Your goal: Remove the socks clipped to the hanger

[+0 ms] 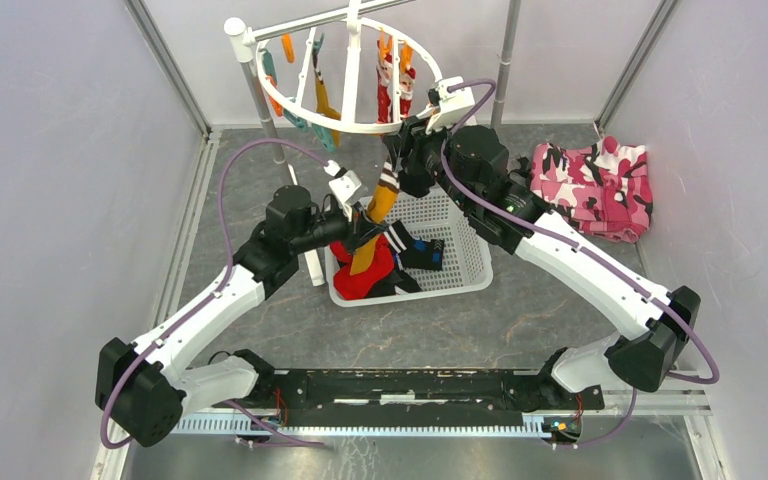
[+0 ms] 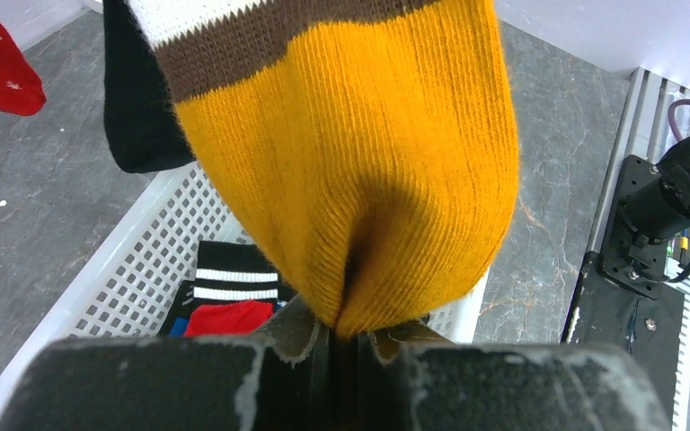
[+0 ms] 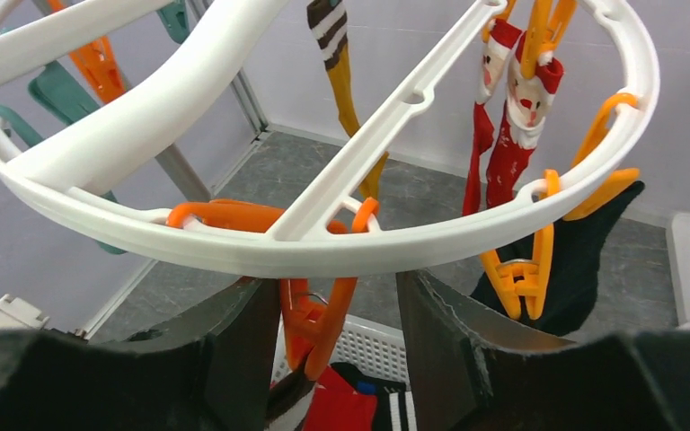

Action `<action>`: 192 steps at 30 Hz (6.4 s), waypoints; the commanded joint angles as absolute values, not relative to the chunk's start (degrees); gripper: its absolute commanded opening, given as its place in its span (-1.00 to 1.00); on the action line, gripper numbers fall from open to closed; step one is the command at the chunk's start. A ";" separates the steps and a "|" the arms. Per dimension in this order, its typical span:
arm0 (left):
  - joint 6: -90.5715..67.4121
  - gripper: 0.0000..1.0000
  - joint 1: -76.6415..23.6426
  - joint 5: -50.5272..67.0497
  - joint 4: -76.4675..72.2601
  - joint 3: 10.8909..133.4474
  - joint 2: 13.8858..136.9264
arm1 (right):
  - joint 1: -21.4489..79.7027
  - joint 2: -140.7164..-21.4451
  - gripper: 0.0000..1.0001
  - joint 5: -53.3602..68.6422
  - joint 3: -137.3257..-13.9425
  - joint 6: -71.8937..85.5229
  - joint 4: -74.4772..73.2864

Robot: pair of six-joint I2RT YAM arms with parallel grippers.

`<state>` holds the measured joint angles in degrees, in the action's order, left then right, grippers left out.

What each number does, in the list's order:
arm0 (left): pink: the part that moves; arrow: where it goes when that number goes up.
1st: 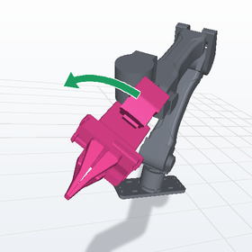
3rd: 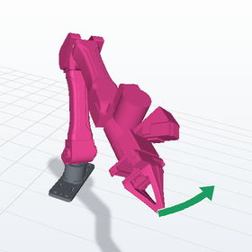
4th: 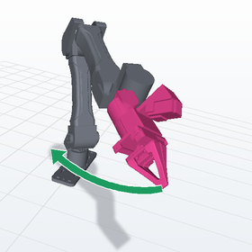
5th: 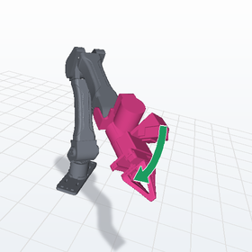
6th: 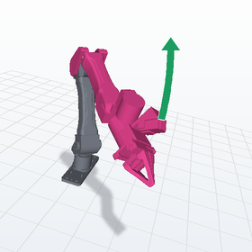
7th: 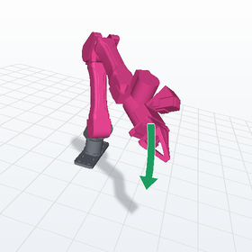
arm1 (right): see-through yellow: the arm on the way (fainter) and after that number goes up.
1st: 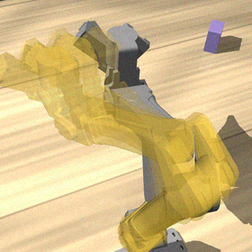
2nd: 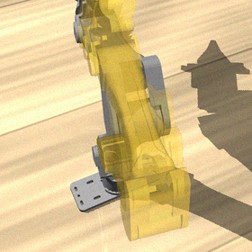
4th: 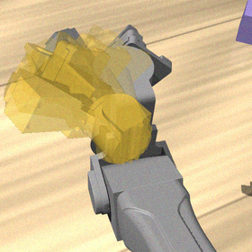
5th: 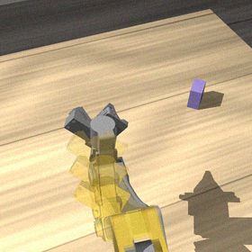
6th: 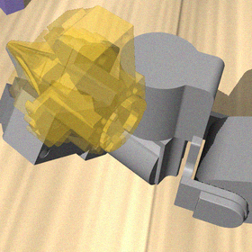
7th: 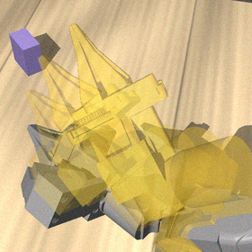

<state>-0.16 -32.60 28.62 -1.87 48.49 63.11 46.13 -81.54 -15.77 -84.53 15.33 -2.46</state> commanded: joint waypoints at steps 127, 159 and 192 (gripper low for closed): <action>10.32 -0.96 -28.76 27.44 -3.68 50.45 62.51 | 36.39 -71.76 0.37 6.15 -82.31 21.50 -14.68; 10.82 -0.91 -28.83 25.34 -6.48 46.11 63.92 | 36.26 -83.05 -0.97 9.02 -87.17 25.81 -2.89; 20.67 -0.80 -32.00 40.14 -0.28 54.61 66.26 | 12.01 -107.19 0.75 53.53 -83.15 22.91 42.77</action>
